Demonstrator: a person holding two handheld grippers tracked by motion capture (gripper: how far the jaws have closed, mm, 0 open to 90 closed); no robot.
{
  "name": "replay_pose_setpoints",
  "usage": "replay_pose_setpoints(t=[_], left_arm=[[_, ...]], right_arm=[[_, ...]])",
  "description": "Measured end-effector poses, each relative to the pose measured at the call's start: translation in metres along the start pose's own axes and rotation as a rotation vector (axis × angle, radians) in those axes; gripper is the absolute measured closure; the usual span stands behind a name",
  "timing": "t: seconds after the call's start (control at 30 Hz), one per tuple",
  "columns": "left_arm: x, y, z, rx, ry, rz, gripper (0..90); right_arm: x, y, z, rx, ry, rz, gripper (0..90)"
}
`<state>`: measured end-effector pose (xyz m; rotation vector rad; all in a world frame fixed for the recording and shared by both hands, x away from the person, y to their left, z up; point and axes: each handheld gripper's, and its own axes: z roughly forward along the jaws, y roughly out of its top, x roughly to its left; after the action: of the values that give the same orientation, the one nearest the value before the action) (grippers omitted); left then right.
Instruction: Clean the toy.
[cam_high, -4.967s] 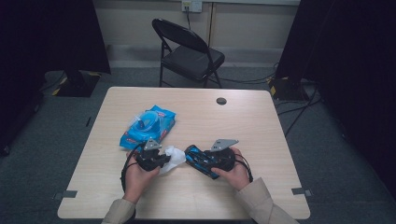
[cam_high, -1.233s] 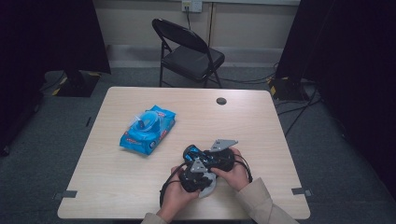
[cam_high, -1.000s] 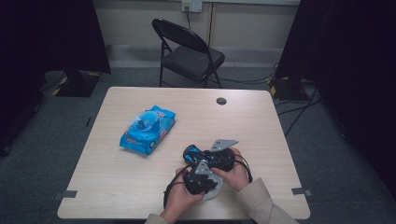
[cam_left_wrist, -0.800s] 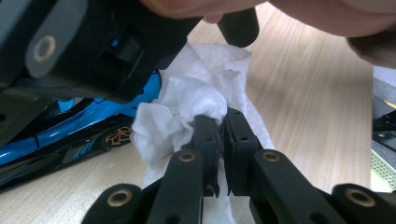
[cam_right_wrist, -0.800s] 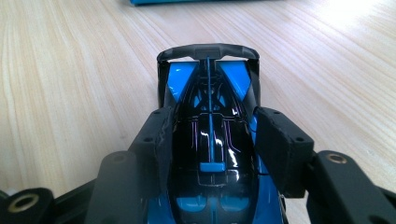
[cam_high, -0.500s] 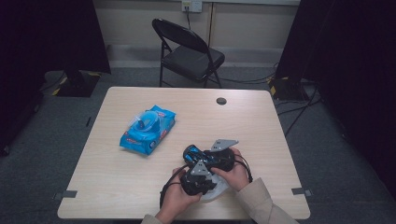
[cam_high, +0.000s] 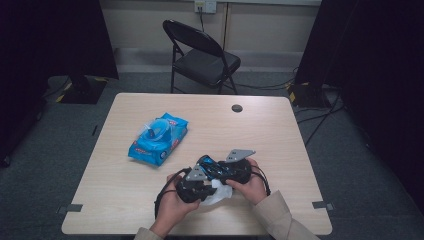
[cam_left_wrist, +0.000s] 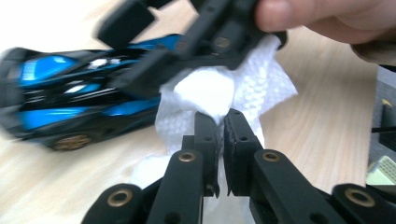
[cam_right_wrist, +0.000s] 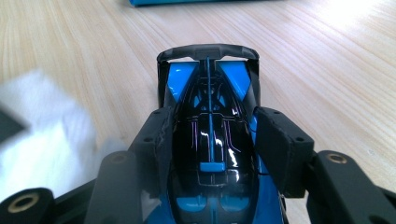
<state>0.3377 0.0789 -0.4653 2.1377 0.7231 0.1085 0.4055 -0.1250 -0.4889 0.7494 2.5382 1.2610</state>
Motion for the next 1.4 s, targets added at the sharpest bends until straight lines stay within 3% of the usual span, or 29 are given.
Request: replay_pose_setpoints(t=[0.27, 0.43, 0.57, 0.73, 0.93, 1.13, 1.4], left_arm=[[0.024, 0.001, -0.027, -0.046, 0.084, -0.033, 85.3], [0.046, -0.003, -0.039, -0.083, 0.151, -0.088, 85.3], [0.063, -0.008, -0.04, -0.091, 0.207, -0.117, 85.3], [0.076, -0.016, -0.035, -0.084, 0.248, -0.151, 85.2], [0.084, -0.018, -0.023, -0.061, 0.297, -0.17, 84.6], [0.08, -0.014, -0.003, 0.013, 0.322, -0.133, 83.9], [0.076, -0.014, 0.009, 0.045, 0.328, -0.112, 83.7]], right_arm=[[0.0, 0.0, 0.0, -0.002, 0.0, -0.004, 47.4], [0.0, 0.0, 0.0, -0.001, 0.0, -0.002, 47.4], [0.0, 0.0, 0.0, 0.0, 0.0, -0.003, 47.4], [0.0, 0.0, 0.0, -0.001, 0.0, -0.002, 47.5], [0.0, 0.0, 0.0, 0.0, 0.001, -0.002, 47.5], [0.0, 0.0, 0.0, 0.0, 0.0, -0.003, 47.4], [0.0, 0.0, 0.0, 0.0, 0.0, -0.004, 47.4]])
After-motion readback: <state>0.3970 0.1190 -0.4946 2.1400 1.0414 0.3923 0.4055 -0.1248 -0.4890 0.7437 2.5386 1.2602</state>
